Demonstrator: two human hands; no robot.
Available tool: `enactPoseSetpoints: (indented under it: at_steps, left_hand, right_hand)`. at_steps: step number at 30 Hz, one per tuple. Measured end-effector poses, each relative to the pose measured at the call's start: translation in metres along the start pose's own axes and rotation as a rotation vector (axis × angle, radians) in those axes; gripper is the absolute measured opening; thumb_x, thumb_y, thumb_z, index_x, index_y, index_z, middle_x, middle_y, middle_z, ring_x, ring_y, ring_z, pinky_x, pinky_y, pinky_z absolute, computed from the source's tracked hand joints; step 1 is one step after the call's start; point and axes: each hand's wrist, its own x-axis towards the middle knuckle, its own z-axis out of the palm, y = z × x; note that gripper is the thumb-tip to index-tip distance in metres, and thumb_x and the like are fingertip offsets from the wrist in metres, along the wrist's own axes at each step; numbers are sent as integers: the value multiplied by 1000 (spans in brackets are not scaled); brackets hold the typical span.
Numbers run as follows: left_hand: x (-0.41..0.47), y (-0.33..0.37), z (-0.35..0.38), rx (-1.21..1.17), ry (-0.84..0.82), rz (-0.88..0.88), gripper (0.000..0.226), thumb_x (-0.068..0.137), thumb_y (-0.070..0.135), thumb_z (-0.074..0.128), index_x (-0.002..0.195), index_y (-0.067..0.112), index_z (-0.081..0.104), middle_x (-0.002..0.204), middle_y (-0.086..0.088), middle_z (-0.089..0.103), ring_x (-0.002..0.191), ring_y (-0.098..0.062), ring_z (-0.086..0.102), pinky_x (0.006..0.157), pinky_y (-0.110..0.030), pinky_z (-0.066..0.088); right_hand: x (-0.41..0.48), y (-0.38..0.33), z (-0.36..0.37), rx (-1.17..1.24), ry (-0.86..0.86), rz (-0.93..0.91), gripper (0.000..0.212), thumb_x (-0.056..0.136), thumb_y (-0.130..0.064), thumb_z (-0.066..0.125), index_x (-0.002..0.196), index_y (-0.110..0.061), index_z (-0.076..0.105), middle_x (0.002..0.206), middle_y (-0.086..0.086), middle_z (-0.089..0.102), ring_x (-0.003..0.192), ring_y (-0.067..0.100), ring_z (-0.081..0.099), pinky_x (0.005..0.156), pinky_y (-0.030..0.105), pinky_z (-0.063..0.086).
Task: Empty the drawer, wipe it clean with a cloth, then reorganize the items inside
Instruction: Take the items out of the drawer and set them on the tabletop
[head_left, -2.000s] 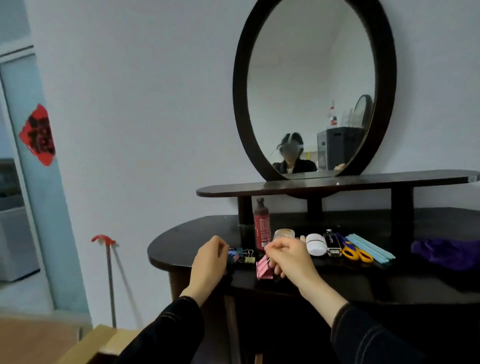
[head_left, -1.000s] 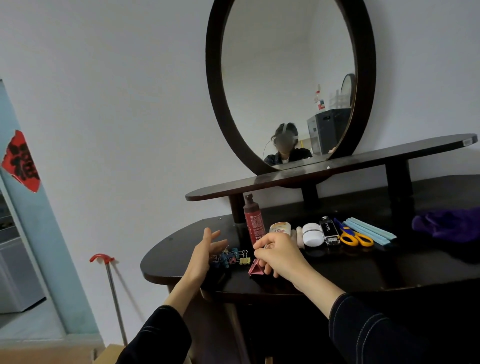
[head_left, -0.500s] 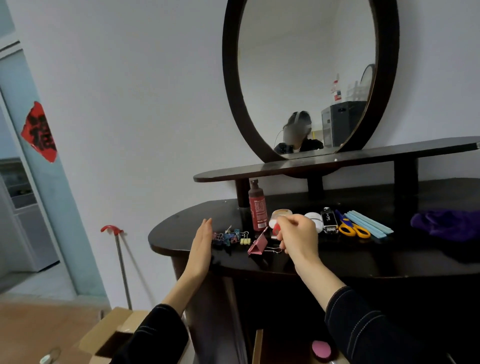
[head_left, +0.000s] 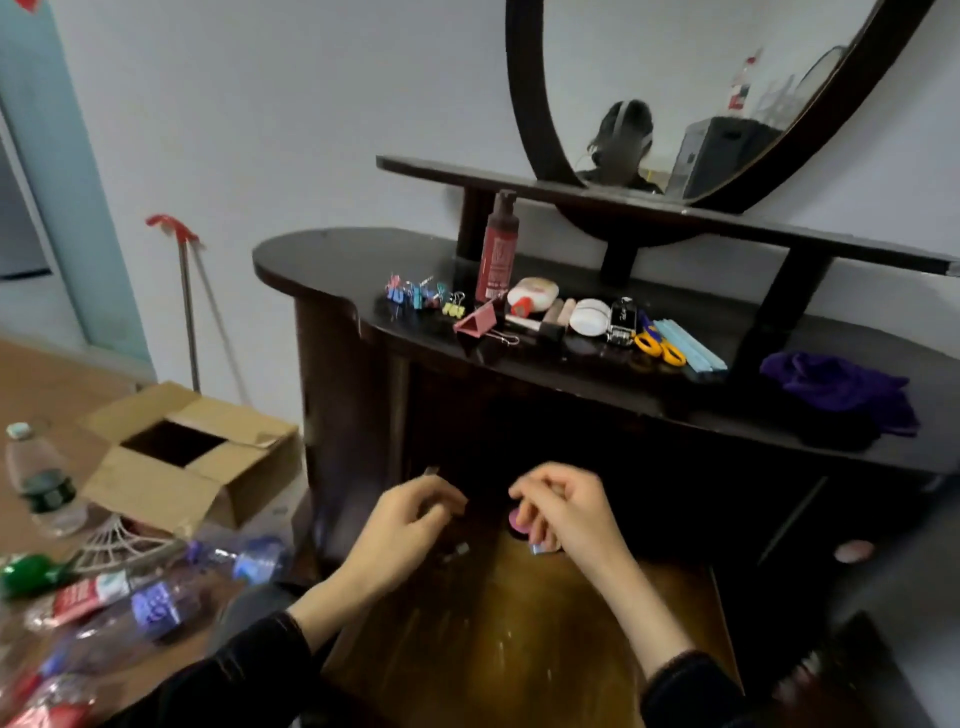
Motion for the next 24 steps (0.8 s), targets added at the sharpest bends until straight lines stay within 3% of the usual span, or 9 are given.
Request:
enactPoseSetpoints:
  at_steps: [2,4,6,8,11,14,18,24]
  left_hand:
    - [2,-8,25,99,-142,-70,24,84,15,58,87,35,69,87,16,71,84,0,66,78,-30,55]
    - [8,-22,47,200,-221,-128,20,84,18,58,93,33,70,93,15,69,87,-2,64,81,-31,56]
    - [13,-39,67,281,-288,-220,25,85,16,58,107,23,68,107,6,67,104,-6,63,87,-34,56]
    - [17,-56,83,492,-348,-236,36,86,15,58,121,17,61,122,-1,59,125,-12,50,96,-37,53]
    - [24,-73,99,809,-406,-186,54,86,17,60,138,15,46,132,-6,42,122,-29,43,90,-38,53]
    - [32,-87,109,877,-454,-195,61,89,14,59,146,19,36,139,-9,34,126,-34,41,95,-43,49]
    - [36,-98,110,810,-465,-210,53,92,3,49,142,19,45,135,-9,40,116,-33,52,88,-43,52]
    - [36,-100,109,704,-458,-145,29,97,1,49,121,13,61,121,-6,52,100,-24,62,79,-34,56]
  right_hand:
    - [-12,51,-9,-1,97,212,21,96,-15,62,78,-11,74,66,13,69,51,18,59,44,24,42]
    - [-21,95,-16,41,246,411,16,94,-11,63,83,-7,74,64,10,70,50,14,59,44,22,42]
    - [-30,128,-17,93,346,563,14,94,-9,62,88,-5,74,63,8,70,50,13,59,44,22,43]
    - [-35,149,-17,112,391,636,14,95,-9,61,88,-5,74,62,7,70,50,13,59,44,22,44]
    - [-31,158,-19,97,456,599,16,95,-10,60,86,-9,73,61,3,69,51,10,59,47,21,45]
    - [-27,163,-21,44,440,551,18,97,-10,58,86,-11,72,61,2,67,53,11,58,49,21,45]
    - [-26,171,-19,15,430,560,19,97,-10,58,84,-10,72,59,1,65,54,12,57,50,23,45]
    - [-27,172,-16,-47,437,531,19,98,-11,58,85,-12,71,63,3,65,57,14,56,53,24,44]
